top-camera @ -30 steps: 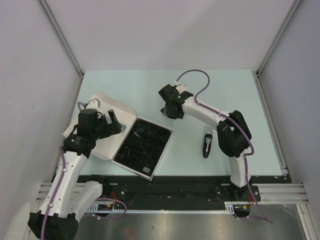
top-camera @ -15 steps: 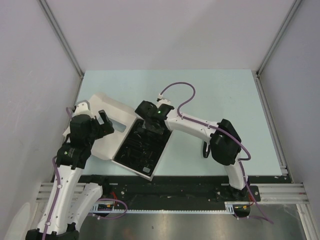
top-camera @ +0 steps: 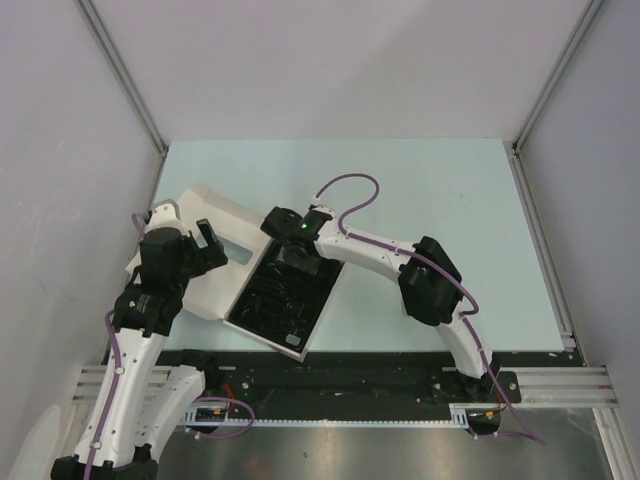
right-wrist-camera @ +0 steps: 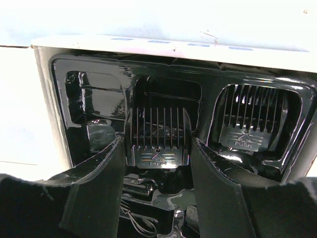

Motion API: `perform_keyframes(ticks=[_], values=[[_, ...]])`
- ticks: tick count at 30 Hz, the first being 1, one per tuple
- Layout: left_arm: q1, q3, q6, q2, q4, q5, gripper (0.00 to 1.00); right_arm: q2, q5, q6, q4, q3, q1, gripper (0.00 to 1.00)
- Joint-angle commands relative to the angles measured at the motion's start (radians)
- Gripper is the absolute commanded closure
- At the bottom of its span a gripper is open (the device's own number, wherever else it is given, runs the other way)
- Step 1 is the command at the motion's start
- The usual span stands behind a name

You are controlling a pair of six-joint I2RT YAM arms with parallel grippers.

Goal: Sort the hair-cutting tools
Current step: Place the haircut tool in the storage box.

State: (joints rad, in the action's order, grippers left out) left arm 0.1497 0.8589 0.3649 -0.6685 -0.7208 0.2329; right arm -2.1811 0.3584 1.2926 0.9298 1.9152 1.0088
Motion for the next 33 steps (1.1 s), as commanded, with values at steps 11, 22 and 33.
perform_keyframes(ticks=[11,22,33], values=[[0.005,0.005,-0.014,0.006,0.004,0.016,0.00,-0.045,0.082,0.090,0.110,0.076,-0.006,0.67],[0.005,0.002,-0.018,0.014,0.004,0.020,0.00,-0.100,0.120,0.073,0.152,0.142,-0.022,0.61],[0.007,0.000,-0.020,0.010,0.006,0.023,0.00,-0.089,0.169,0.080,0.172,0.146,-0.021,0.41]])
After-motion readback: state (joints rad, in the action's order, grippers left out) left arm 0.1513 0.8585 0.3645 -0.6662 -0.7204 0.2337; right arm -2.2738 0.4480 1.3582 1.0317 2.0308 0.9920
